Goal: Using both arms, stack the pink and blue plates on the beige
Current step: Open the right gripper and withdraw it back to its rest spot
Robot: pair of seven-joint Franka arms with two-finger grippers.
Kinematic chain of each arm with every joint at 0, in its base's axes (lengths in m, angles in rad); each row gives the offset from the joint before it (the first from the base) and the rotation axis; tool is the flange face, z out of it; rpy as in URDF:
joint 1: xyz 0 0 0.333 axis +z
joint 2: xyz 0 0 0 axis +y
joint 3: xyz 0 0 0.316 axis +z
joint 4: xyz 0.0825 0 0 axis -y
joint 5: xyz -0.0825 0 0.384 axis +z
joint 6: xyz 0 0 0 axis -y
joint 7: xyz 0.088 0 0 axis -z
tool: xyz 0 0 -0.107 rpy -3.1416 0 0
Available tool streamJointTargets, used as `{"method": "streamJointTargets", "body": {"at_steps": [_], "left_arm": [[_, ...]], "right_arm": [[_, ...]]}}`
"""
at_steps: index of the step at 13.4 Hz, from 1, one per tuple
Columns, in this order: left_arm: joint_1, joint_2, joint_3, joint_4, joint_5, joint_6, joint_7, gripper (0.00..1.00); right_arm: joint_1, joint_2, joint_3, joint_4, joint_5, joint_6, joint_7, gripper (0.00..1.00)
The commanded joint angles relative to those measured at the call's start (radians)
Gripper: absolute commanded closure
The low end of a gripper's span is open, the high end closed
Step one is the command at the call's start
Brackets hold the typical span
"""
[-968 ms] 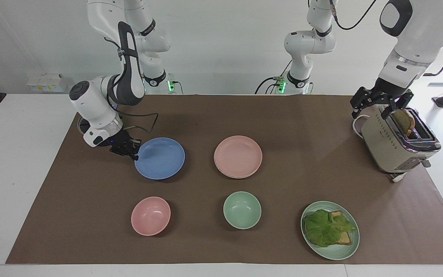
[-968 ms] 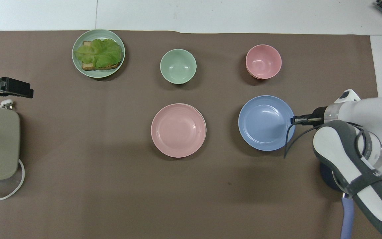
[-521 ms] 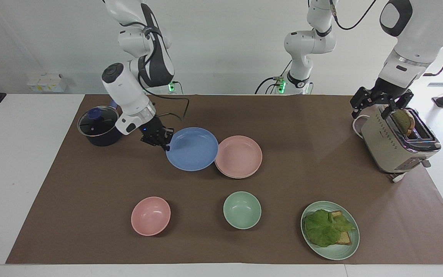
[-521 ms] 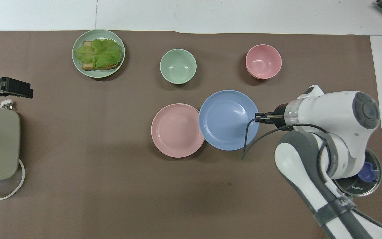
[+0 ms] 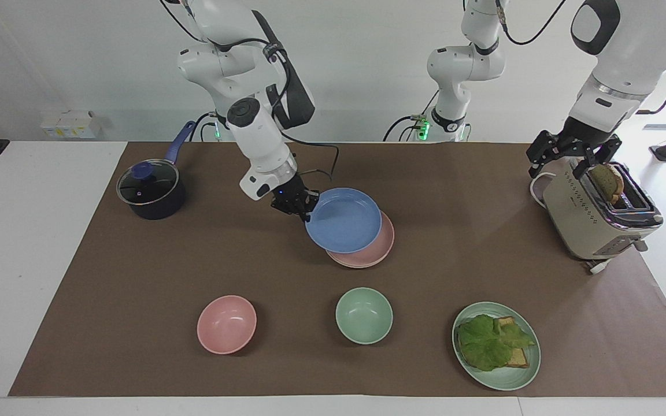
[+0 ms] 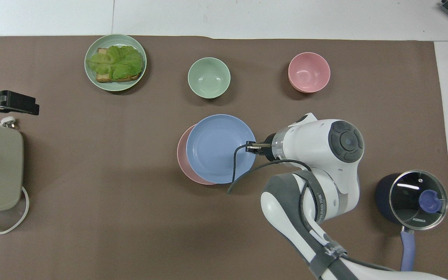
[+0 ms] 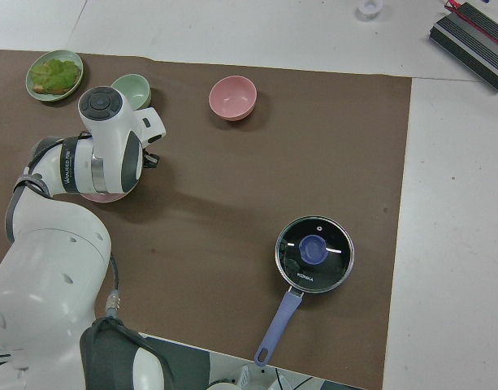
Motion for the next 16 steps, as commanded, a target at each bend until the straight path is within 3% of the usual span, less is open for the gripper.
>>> {"method": "streamJointTargets", "body": {"at_steps": [1, 5, 15, 16], "left_arm": [[0.013, -0.008, -0.008, -0.001, 0.016, -0.018, 0.008, 0.00], [0.013, -0.008, -0.008, -0.001, 0.016, -0.018, 0.008, 0.00], [0.013, -0.008, -0.008, -0.001, 0.016, -0.018, 0.008, 0.00], [0.013, -0.008, -0.008, -0.001, 0.016, -0.018, 0.008, 0.00]], "right_arm": [[0.022, 0.030, -0.005, 0.017, 0.013, 0.018, 0.019, 1.00], [0.061, 0.068, -0.005, 0.011, 0.013, 0.082, 0.061, 1.00], [0.070, 0.093, -0.003, 0.002, 0.011, 0.099, 0.055, 1.00], [0.070, 0.091, -0.003, 0.002, 0.011, 0.094, 0.053, 0.90]]}}
